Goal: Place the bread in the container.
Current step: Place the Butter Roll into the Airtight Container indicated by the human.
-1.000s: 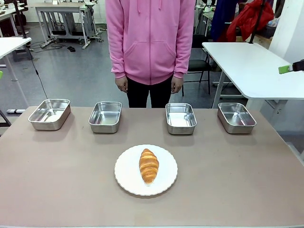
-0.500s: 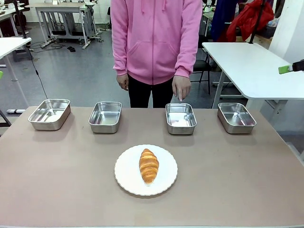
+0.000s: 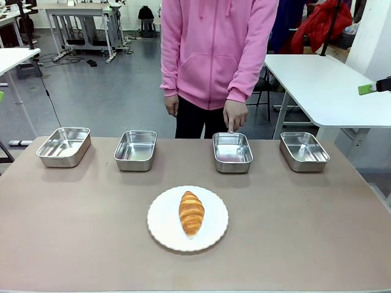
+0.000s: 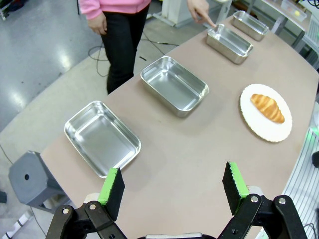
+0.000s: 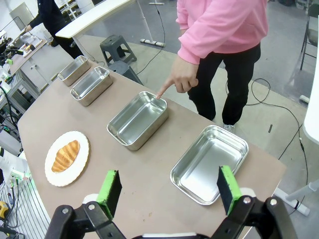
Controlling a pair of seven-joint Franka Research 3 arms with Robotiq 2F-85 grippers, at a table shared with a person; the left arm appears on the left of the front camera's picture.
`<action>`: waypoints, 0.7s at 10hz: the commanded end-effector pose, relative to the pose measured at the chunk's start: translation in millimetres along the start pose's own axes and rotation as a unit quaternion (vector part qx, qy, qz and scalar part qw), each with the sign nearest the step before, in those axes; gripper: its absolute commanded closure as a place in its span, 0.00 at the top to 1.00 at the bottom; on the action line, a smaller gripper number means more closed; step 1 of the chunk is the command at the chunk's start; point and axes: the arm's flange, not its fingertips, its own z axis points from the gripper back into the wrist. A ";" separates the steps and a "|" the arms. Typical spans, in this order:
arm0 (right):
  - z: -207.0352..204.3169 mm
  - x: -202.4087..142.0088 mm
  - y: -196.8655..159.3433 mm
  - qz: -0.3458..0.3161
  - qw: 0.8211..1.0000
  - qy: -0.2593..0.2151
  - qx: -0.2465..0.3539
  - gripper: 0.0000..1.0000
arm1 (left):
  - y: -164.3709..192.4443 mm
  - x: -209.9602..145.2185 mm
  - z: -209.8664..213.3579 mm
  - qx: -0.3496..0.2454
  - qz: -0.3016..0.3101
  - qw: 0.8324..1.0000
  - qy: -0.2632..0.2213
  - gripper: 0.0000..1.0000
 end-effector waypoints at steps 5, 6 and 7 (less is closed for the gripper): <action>-1.0 0.9 0.7 0.001 1.000 -0.002 0.002 1.00 | -0.3 0.1 0.3 0.000 -0.002 1.000 -0.001 1.00; -1.0 0.9 0.7 0.001 1.000 -0.002 0.002 1.00 | -0.3 0.1 0.3 0.000 -0.002 1.000 -0.001 1.00; -1.0 0.9 0.7 0.001 1.000 -0.002 0.002 1.00 | -0.3 0.1 0.3 0.000 -0.002 1.000 -0.001 1.00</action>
